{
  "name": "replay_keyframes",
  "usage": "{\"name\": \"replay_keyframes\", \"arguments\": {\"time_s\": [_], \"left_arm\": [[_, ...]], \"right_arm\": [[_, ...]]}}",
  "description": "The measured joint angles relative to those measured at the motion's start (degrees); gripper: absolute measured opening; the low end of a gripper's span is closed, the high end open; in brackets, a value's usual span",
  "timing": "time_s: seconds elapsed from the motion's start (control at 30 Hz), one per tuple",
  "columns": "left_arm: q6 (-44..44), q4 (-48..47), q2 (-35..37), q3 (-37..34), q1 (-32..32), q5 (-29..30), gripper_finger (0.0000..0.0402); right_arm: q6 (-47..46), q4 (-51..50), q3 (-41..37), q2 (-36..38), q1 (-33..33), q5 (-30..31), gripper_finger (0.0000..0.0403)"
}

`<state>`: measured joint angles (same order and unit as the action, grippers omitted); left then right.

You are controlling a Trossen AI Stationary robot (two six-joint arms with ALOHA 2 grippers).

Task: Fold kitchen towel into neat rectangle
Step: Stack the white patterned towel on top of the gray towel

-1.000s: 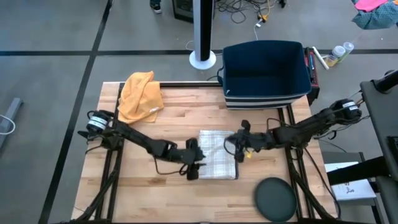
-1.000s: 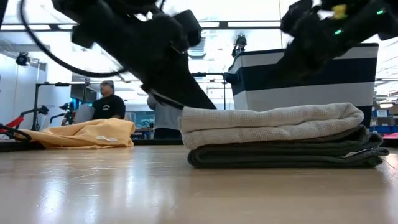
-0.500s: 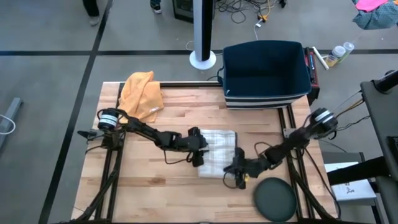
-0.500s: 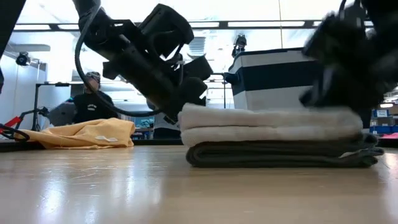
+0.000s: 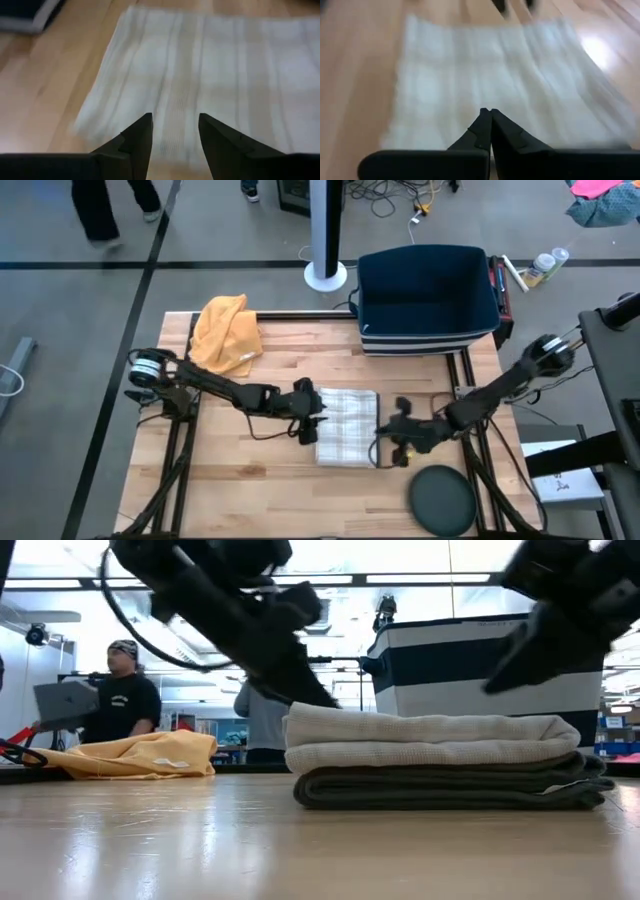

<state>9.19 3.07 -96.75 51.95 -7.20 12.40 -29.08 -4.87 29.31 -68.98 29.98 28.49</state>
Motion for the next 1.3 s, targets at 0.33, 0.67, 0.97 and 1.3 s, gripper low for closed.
{"name": "replay_keyframes", "arguments": {"time_s": [0.33,0.67,0.97,1.3], "left_arm": [[8.50,2.95,-0.61,-9.77,-0.37,-8.83,0.0152],[6.14,8.59,-12.07,-0.45,1.02,-10.62,0.0152],[4.06,-8.90,-13.29,9.11,3.64,-15.09,0.0152],[3.31,-15.43,-11.15,8.29,3.72,-14.29,0.0152]], "right_arm": [[-6.20,-17.71,-0.07,0.13,-4.01,-8.60,0.0037],[0.64,-14.07,2.61,-10.35,-11.33,-15.55,0.0104],[7.34,-16.70,10.04,-17.44,-13.29,-18.04,0.0129],[-8.43,-28.69,10.81,-7.39,-13.38,-18.12,0.0149]]}}
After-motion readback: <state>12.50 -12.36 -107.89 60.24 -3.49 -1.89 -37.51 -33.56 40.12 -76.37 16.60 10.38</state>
